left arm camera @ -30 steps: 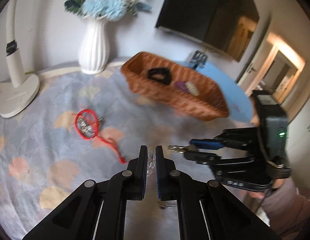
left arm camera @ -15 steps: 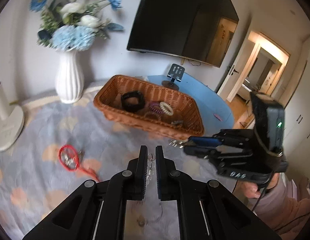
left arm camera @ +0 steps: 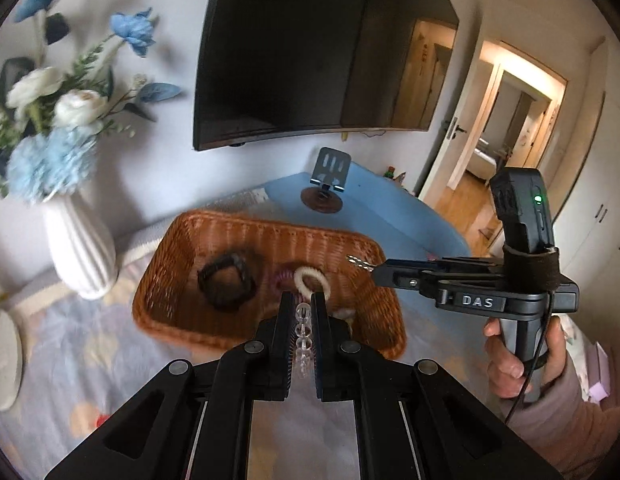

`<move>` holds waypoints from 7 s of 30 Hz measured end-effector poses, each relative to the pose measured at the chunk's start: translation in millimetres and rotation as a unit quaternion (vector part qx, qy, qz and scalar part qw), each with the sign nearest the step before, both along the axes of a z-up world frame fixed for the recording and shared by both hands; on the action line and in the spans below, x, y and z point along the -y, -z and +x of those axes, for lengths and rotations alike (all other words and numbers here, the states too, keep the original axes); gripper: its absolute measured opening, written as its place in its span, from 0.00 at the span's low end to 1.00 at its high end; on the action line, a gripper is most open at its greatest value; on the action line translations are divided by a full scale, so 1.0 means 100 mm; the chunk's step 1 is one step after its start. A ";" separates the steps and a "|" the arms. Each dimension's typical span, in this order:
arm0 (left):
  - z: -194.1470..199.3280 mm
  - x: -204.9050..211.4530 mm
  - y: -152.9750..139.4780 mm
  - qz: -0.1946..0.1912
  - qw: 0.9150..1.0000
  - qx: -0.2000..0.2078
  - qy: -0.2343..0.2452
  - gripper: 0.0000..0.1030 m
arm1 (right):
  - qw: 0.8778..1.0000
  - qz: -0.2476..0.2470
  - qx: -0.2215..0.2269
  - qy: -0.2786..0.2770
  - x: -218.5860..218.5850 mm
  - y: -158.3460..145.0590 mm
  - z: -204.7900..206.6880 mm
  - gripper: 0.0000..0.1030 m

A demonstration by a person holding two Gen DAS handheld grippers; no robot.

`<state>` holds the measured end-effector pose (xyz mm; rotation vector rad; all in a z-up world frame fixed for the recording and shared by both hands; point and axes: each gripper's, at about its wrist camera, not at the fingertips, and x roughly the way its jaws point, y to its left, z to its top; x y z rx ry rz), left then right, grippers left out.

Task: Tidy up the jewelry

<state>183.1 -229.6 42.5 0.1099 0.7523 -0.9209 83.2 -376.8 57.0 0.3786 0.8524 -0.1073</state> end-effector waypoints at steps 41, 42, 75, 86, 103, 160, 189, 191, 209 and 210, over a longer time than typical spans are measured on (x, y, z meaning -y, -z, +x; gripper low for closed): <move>-0.02 -1.37 0.20 -0.006 0.991 -0.048 -0.124 0.42 | 0.999 -0.024 -0.003 0.032 -0.32 -0.09 -0.47 0.46; -0.04 -1.51 0.20 -0.008 0.990 -0.048 -0.135 0.42 | 0.999 -0.025 -0.002 0.024 -0.40 -0.08 -0.53 0.46; 0.25 -1.89 1.20 0.074 0.975 -0.091 -0.188 0.42 | 0.964 -0.092 -0.085 -0.233 -2.51 0.79 -0.83 0.46; 0.48 -1.76 1.35 0.068 0.980 -0.096 -0.163 0.42 | 0.961 -0.090 -0.077 -0.252 -2.59 0.82 -0.81 0.46; 0.46 -1.73 1.39 0.023 0.987 -0.109 -0.120 0.06 | 0.955 -0.116 -0.077 -0.261 -2.76 1.02 -0.78 0.05; -0.62 -1.45 0.28 -0.011 0.999 0.012 -0.052 0.03 | 0.979 -0.082 0.037 -0.182 -1.93 0.24 -1.11 0.05; -0.53 -1.45 0.27 -0.010 0.998 0.005 -0.057 0.03 | 0.960 -0.131 -0.080 -0.235 -2.60 0.97 -0.79 0.04; -0.50 -1.41 0.21 -0.013 0.998 0.012 -0.054 0.03 | 0.962 -0.124 -0.061 -0.234 -2.53 0.81 -0.83 0.04; 0.52 -0.18 -0.30 -0.069 0.997 0.006 -0.026 0.03 | 0.988 -0.141 0.039 -0.056 -0.52 -0.30 -0.14 0.04; 0.57 -0.11 -0.26 -0.072 0.997 -0.001 -0.028 0.03 | 0.990 -0.130 0.033 -0.046 -0.39 -0.24 -0.06 0.04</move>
